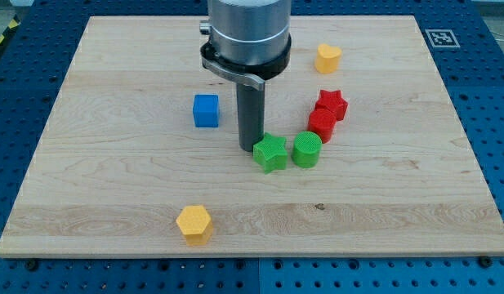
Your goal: Move the green star into the left side of the green circle
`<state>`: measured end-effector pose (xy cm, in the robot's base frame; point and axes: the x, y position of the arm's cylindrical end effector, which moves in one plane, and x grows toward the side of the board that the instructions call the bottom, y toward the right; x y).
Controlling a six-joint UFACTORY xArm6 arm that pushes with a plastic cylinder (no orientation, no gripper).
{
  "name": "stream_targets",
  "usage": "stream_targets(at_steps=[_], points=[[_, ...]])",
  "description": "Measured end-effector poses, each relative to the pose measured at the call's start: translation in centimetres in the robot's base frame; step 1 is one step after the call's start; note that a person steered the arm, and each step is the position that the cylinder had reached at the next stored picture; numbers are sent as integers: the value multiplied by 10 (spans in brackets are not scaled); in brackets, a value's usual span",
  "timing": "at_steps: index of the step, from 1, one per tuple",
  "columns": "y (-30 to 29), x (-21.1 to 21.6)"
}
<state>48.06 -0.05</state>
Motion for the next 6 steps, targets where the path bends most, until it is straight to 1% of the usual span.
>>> stream_targets(at_steps=[4,6], points=[[14,1],[-53,1]])
